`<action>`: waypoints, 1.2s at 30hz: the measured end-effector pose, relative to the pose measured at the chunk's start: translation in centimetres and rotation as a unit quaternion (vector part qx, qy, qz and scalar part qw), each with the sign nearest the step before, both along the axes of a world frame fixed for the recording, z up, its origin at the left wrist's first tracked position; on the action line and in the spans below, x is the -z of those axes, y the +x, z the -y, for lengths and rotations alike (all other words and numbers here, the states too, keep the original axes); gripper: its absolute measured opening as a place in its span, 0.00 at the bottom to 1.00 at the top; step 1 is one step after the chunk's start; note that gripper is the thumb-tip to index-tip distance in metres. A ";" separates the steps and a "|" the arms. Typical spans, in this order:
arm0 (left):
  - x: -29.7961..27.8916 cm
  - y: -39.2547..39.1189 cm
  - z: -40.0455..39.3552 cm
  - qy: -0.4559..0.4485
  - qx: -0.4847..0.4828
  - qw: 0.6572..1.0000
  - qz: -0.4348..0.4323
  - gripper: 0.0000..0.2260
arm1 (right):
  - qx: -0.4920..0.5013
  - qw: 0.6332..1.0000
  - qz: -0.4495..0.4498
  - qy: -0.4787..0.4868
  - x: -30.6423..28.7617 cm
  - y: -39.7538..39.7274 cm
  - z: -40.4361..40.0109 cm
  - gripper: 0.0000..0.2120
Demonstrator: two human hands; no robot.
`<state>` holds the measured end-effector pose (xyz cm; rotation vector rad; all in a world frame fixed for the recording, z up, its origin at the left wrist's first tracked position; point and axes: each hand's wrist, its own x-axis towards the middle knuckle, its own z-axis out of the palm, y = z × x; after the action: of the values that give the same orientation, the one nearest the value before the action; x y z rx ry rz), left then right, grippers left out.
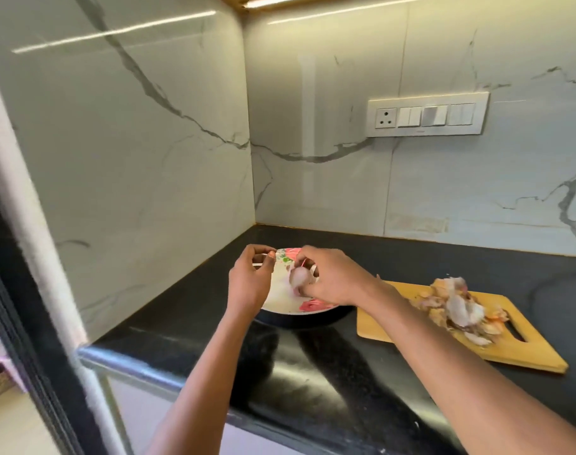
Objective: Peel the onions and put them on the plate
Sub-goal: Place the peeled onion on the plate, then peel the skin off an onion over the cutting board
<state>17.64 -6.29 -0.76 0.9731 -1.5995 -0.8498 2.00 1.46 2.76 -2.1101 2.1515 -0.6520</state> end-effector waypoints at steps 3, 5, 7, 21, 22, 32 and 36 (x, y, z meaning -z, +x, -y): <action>0.7 0.4 0.4 0.023 0.006 1.000 -0.012 0.03 | -0.027 0.999 -0.017 0.003 1.0 0.5 0.5 0.21; 1.0 0.6 0.4 0.035 0.015 0.999 -0.018 0.03 | -0.034 0.998 -0.051 0.020 1.7 0.4 0.6 0.21; 1.3 0.7 0.5 0.040 0.025 0.999 -0.014 0.03 | -0.031 0.998 -0.056 0.029 2.1 0.0 0.8 0.23; -0.9 -3.2 -3.4 -0.029 0.140 0.988 0.060 0.04 | 0.015 0.995 0.068 -0.068 -0.8 -6.4 -5.6 0.08; -1.1 -4.0 -4.1 -0.039 0.154 0.985 0.064 0.04 | 0.027 0.994 0.082 -0.072 -0.9 -7.3 -6.5 0.07; -1.2 -11.8 -8.2 -0.014 0.248 0.968 0.027 0.04 | 0.033 0.997 0.066 0.005 0.6 -12.5 -13.3 0.12; -0.9 -12.7 -8.5 0.010 0.221 0.975 -0.025 0.04 | 0.026 0.999 -0.038 0.019 1.8 -11.2 -12.2 0.27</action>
<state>4.96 2.24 0.09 0.6066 -1.7966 -1.1837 -9.23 13.64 0.98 -2.0990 2.2473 -0.5370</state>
